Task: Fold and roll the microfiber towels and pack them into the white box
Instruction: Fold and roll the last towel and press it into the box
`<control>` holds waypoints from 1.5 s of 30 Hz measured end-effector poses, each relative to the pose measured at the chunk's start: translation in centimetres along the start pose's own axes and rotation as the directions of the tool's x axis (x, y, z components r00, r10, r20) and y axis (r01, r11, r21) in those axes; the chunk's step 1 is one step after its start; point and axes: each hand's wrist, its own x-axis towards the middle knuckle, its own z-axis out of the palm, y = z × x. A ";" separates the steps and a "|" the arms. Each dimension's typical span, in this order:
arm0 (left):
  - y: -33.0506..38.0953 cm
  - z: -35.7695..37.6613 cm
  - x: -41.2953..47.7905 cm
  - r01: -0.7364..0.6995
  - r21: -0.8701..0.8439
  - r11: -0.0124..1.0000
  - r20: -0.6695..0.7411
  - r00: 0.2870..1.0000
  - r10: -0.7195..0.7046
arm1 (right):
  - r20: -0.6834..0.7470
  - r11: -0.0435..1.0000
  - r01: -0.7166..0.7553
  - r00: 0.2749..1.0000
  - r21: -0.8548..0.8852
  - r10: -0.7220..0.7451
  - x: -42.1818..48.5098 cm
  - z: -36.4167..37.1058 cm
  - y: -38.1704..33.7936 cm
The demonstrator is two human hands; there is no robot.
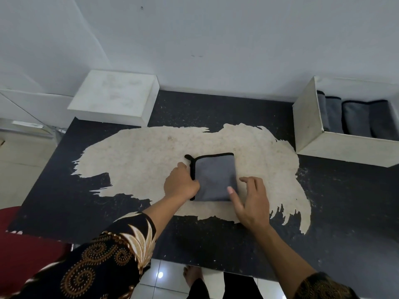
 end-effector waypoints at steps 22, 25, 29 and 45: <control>-1.6 2.8 -0.3 -0.449 0.554 0.702 0.181 0.887 0.424 | 0.139 0.920 -0.223 0.950 -0.323 0.279 2.6 2.8 -2.9; 0.0 2.9 -1.2 -0.430 0.461 0.777 -0.052 0.860 0.507 | 0.075 0.831 -0.529 0.834 -0.169 0.546 3.1 1.6 -3.6; 3.8 2.8 -1.0 -0.220 0.063 0.973 -0.036 0.974 0.222 | 0.261 0.752 -0.647 0.710 -0.124 0.654 4.0 1.3 -3.0; 10.7 3.6 1.6 0.232 0.041 0.972 0.154 0.960 -0.236 | 0.156 0.946 -0.309 0.944 0.095 0.292 1.0 1.0 -5.2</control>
